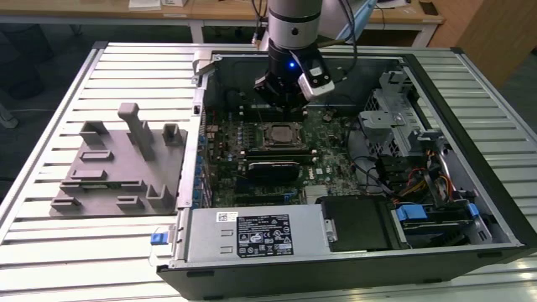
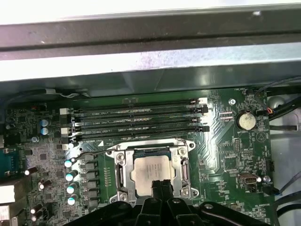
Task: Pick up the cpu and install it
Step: 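Install the first cpu locking lever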
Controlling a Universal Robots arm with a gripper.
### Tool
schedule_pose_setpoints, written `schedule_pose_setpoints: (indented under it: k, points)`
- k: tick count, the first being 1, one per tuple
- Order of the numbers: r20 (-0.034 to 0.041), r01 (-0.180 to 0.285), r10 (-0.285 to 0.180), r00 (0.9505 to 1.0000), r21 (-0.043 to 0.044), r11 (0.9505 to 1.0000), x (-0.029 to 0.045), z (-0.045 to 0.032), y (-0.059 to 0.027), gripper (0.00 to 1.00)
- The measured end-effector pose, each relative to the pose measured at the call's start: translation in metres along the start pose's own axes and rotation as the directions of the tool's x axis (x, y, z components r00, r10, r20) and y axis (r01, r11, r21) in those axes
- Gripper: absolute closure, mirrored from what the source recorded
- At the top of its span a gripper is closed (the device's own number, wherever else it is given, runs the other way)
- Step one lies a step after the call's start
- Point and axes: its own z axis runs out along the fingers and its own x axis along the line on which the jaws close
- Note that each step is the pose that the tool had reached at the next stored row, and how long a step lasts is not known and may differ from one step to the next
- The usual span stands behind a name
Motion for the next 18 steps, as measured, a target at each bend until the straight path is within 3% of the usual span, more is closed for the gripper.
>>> schedule_pose_setpoints:
  k: [10,18]
  points:
    - [0.0000,0.000,0.000,1.0000,-0.0001,1.0000,0.0002,-0.0007,0.0000,0.89]
    - [0.0001,0.000,0.000,1.0000,-0.0002,1.0000,0.0063,-0.0010,-0.0006,0.89]
